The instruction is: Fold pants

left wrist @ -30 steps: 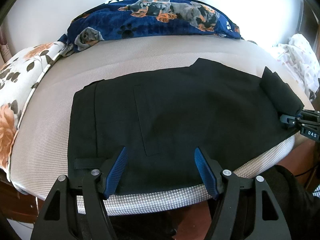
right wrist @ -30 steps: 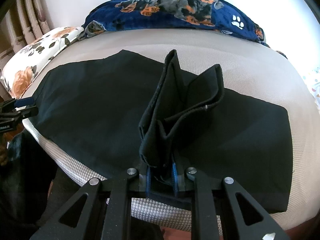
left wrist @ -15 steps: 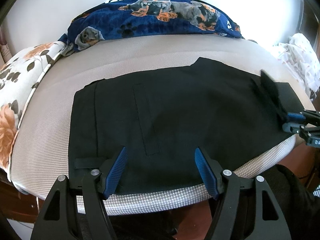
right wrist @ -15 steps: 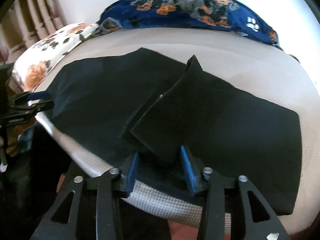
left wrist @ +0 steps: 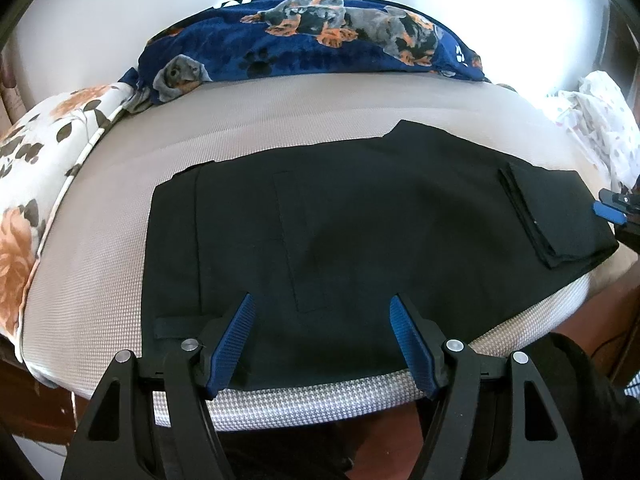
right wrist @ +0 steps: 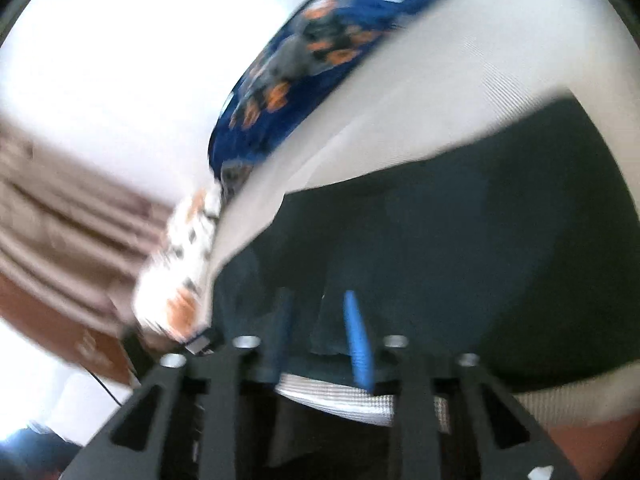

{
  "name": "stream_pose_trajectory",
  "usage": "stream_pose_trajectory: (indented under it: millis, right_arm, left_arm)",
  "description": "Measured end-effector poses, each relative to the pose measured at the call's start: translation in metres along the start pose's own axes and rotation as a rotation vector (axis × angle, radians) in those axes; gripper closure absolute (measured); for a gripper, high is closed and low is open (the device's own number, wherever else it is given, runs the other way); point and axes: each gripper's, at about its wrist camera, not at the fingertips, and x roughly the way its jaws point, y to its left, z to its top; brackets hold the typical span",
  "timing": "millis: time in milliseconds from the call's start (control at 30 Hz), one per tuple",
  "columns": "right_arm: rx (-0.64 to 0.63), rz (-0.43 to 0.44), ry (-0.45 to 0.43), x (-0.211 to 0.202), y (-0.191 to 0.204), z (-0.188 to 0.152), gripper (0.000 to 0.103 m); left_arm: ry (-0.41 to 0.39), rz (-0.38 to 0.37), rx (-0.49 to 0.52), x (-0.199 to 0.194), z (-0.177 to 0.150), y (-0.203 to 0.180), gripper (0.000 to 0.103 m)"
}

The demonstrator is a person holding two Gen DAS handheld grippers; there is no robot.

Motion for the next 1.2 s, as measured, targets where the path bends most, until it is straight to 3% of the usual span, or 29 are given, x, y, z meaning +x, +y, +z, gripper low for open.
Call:
stream_pose_trajectory:
  millis: [67, 133, 200, 300, 500, 600, 667, 700, 767, 900, 933, 1033, 1100, 1200]
  right_arm:
    - [0.107, 0.036, -0.046, -0.013, -0.018, 0.002, 0.083]
    - [0.201, 0.036, -0.162, -0.041, -0.038, 0.010, 0.083]
    - [0.266, -0.027, -0.293, -0.078, -0.060, 0.021, 0.083]
    - [0.288, -0.076, -0.353, -0.105, -0.081, 0.037, 0.083]
    - [0.181, -0.070, -0.252, -0.076, -0.079, 0.077, 0.083]
    - [0.104, -0.145, -0.190, -0.049, -0.081, 0.094, 0.084]
    - [0.122, -0.162, -0.171, -0.035, -0.095, 0.100, 0.084]
    - [0.142, -0.196, -0.168, -0.032, -0.104, 0.100, 0.089]
    - [0.195, -0.236, -0.161, -0.027, -0.120, 0.098, 0.103]
    - [0.254, -0.164, -0.185, -0.039, -0.133, 0.093, 0.103]
    - [0.248, -0.149, -0.195, -0.040, -0.129, 0.092, 0.095]
    - [0.224, -0.059, -0.225, -0.061, -0.113, 0.075, 0.092]
    - [0.201, -0.016, -0.185, -0.067, -0.106, 0.053, 0.092]
    - [0.179, -0.056, -0.114, -0.068, -0.107, 0.017, 0.093]
  left_arm:
    - [0.000, 0.003, 0.001, 0.000, 0.000, 0.000, 0.032]
    - [-0.010, 0.000, -0.005, -0.001, 0.000, 0.001, 0.032]
    - [-0.011, -0.007, -0.017, 0.000, 0.000, 0.003, 0.032]
    - [0.003, -0.021, -0.030, 0.003, -0.002, 0.004, 0.032]
    - [0.004, 0.003, -0.009, 0.001, -0.002, 0.000, 0.032]
    - [-0.015, 0.012, -0.007, -0.003, -0.002, -0.001, 0.032]
    - [-0.019, 0.014, -0.017, -0.004, -0.001, 0.002, 0.032]
    - [-0.014, 0.016, -0.022, -0.003, -0.001, 0.003, 0.032]
    - [-0.002, 0.018, -0.036, -0.001, -0.001, 0.006, 0.032]
    - [0.013, 0.016, -0.052, 0.002, 0.000, 0.009, 0.032]
    - [0.009, 0.017, -0.053, 0.001, 0.000, 0.010, 0.032]
    - [-0.013, 0.016, -0.055, -0.003, 0.001, 0.012, 0.032]
    - [-0.014, 0.011, -0.060, -0.004, 0.002, 0.013, 0.032]
    - [-0.012, 0.007, -0.066, -0.004, 0.002, 0.014, 0.032]
